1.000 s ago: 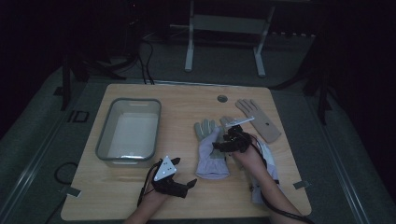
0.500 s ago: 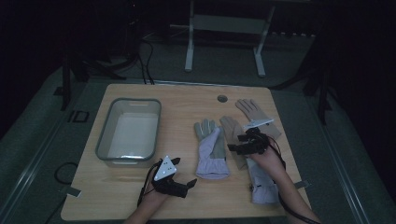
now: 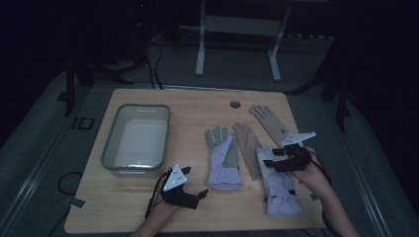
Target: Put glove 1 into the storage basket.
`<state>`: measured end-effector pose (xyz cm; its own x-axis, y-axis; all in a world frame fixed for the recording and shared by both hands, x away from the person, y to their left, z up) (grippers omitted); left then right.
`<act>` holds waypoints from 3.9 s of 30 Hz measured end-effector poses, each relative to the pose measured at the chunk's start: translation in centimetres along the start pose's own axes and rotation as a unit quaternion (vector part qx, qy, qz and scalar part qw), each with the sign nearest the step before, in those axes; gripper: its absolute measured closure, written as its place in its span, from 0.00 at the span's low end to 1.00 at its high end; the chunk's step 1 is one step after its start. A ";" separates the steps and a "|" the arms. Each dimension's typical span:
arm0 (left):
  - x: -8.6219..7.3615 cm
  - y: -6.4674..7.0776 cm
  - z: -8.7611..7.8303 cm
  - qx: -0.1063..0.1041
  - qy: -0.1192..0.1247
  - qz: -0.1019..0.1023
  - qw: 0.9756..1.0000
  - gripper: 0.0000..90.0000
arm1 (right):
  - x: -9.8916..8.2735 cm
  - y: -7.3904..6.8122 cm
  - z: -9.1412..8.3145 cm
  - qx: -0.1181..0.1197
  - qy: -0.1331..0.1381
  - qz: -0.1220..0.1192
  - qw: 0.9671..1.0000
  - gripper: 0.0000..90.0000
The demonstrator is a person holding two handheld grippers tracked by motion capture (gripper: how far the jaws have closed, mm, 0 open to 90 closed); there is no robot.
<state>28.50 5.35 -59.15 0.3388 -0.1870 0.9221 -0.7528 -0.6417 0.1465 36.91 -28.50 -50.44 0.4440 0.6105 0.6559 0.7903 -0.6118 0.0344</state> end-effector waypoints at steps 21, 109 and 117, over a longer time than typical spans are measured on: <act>0.0 0.0 0.0 0.001 -0.001 0.001 1.000 0.00 | -4.7 -0.1 -1.6 -0.015 -0.059 -0.037 0.997 0.41; 0.0 0.1 0.0 -0.002 0.002 0.003 1.000 0.00 | 9.9 -6.6 9.2 0.016 -0.084 0.010 0.996 0.83; 0.0 0.1 0.0 -0.002 0.000 0.005 1.000 0.00 | 8.7 -6.3 11.1 0.014 -0.102 0.009 0.995 0.81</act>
<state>28.44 5.35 -59.15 0.3316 -0.1923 0.9236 -0.7583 -0.6367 0.1397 40.47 -13.75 -53.36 0.5328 0.6908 0.4888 0.7912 -0.6115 0.0018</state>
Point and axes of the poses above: each handheld gripper's, and its own axes: z roughly forward along the jaws, x roughly out of its top, y roughly to its right, the point moved 4 cm from there along z, roughly forward along the jaws, and after that the axes turned 3 degrees about -z, right-handed, at the moved point
